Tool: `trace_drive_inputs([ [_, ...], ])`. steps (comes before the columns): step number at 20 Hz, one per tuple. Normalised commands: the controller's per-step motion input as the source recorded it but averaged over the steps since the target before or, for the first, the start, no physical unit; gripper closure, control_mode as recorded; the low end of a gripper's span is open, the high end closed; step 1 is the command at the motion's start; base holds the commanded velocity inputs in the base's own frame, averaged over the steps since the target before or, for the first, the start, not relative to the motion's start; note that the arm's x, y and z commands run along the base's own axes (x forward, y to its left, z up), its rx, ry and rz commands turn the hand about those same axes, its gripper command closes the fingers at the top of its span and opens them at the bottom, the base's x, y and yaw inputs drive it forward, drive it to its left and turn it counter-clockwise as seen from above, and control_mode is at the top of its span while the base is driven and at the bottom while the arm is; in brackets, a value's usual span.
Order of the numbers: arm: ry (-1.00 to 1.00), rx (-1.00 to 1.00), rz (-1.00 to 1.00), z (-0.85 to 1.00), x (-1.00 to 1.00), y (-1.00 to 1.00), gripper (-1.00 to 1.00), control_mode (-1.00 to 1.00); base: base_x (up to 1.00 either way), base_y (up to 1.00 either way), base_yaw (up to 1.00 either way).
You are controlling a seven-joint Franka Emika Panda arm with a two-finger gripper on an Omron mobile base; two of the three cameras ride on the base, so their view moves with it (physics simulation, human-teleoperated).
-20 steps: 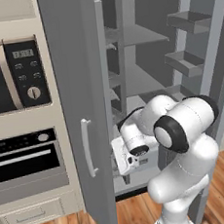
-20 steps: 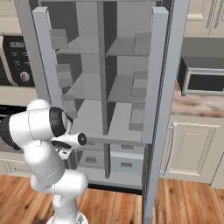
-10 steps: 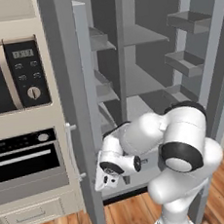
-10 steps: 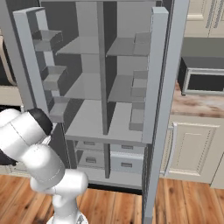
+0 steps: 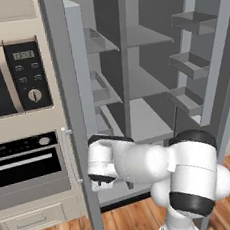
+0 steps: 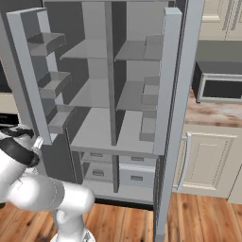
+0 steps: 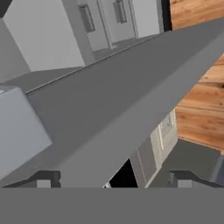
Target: Place one of the steaks on the plate and the other in the bowl. Then place the bowl in the fridge.
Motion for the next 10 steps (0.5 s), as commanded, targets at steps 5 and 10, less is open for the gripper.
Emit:
trace_drive_inputs([
  [5, -0.22, -0.04, -0.11, 0.26, -0.54, -0.03, -1.0, -1.0, 0.0, 0.0, 0.0],
  [10, -0.01, 0.0, -0.06, 0.85, -0.37, -0.61, -1.0, -1.0, 0.0, 0.0, 0.0],
])
